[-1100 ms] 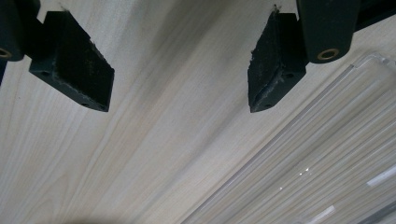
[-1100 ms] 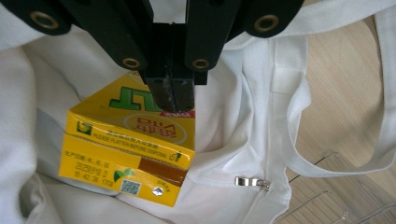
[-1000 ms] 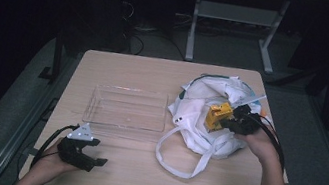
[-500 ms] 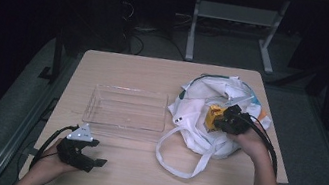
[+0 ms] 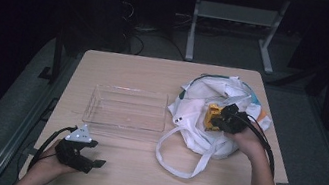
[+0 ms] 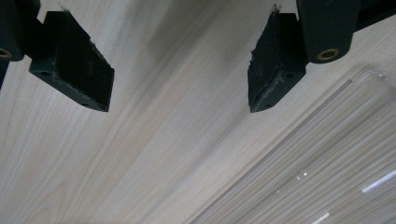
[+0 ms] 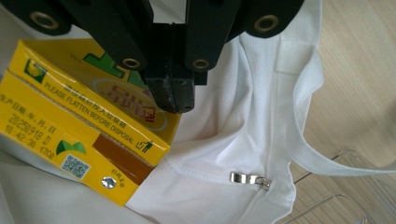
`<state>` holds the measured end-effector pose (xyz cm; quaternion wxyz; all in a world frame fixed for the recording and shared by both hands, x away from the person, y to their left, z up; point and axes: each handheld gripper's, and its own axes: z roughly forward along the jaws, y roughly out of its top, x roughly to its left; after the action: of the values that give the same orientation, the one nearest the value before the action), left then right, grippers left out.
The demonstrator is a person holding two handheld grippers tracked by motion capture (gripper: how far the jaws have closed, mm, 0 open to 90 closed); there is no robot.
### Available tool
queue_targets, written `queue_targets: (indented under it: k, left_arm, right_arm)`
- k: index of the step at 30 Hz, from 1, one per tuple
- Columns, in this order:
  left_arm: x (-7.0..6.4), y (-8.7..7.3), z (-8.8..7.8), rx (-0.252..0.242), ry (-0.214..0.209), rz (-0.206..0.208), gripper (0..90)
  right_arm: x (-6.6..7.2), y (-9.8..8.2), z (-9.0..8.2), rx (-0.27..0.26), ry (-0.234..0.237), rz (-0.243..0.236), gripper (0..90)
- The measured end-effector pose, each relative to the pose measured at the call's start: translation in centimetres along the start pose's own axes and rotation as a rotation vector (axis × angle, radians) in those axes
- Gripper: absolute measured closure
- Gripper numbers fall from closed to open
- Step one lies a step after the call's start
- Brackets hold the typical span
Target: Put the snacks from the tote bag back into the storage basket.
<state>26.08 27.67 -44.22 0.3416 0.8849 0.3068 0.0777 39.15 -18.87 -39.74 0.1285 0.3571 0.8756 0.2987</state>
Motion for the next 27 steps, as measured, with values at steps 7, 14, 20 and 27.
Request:
queue_targets:
  k: [7,14,20,27]
  left_arm:
    - [-0.02,-0.02,-0.03,0.001,0.0,0.001,22.5]
    - [-0.03,-0.02,-0.05,-0.001,0.001,0.001,22.5]
    - [-0.04,-0.01,-0.06,-0.002,0.002,-0.001,22.5]
    - [-0.03,-0.01,-0.09,0.0,0.001,-0.003,22.5]
  right_arm:
    - [0.23,0.28,0.26,-0.007,-0.006,0.0,89.7]
    - [0.41,0.55,0.59,-0.019,-0.015,-0.002,89.8]
    - [0.55,0.78,0.8,-0.02,-0.024,-0.008,89.7]
    - [0.75,0.72,0.39,-0.018,-0.008,-0.009,89.7]
